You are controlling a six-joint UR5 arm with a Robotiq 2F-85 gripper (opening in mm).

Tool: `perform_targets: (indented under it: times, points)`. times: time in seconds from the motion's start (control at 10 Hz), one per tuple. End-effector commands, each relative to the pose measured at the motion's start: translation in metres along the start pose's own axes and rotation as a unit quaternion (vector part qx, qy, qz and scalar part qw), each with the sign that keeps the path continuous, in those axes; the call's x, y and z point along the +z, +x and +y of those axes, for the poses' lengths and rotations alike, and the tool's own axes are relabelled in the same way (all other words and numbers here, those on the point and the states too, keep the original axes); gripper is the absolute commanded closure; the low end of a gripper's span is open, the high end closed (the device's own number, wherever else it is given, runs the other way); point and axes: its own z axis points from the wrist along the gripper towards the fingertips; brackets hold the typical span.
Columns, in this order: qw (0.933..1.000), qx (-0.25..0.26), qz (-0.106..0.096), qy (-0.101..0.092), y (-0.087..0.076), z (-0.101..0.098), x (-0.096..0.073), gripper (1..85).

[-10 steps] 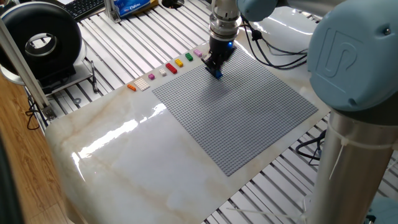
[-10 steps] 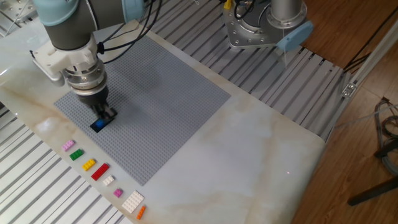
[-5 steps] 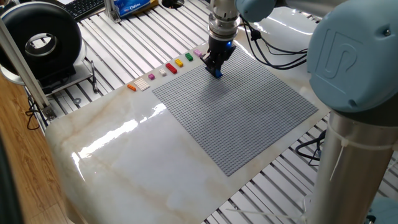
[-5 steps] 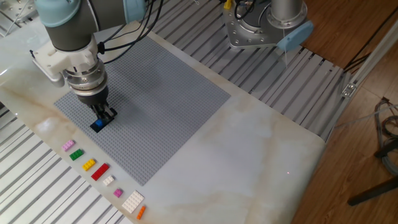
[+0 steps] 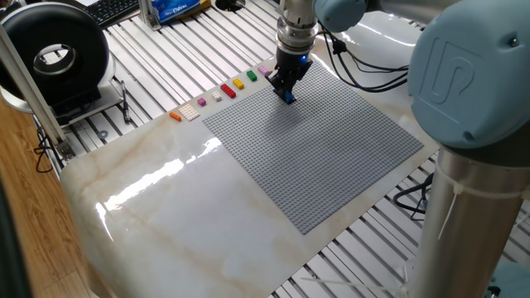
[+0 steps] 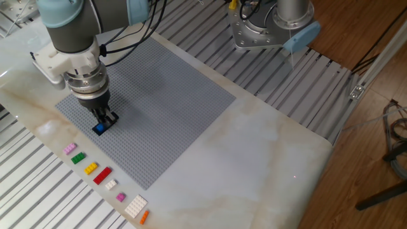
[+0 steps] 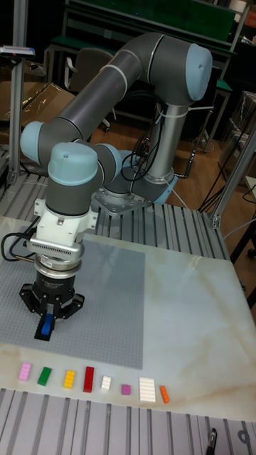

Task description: Stack small Lego blocks one on top of the other

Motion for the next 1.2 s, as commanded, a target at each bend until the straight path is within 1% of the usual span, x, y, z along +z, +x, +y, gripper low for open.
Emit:
perform_targets:
  times: [0.0,0.1,0.3,0.5,1.0,1.1]
  points:
    - [0.9999,0.002,-0.005,-0.011,-0.0026,0.003,-0.002,66.3]
    - [0.9999,0.003,-0.004,-0.014,-0.0019,0.0043,-0.0028,65.0]
    - [0.9998,0.0,-0.003,-0.02,-0.0011,0.0066,-0.0029,59.7]
    - [0.9995,-0.014,-0.005,-0.027,0.0011,0.0024,0.0028,52.3]
    - [0.9997,-0.016,-0.005,-0.02,0.0024,-0.0009,0.0037,51.3]
    - [0.9997,-0.018,-0.005,-0.017,0.002,-0.0013,0.0026,50.7]
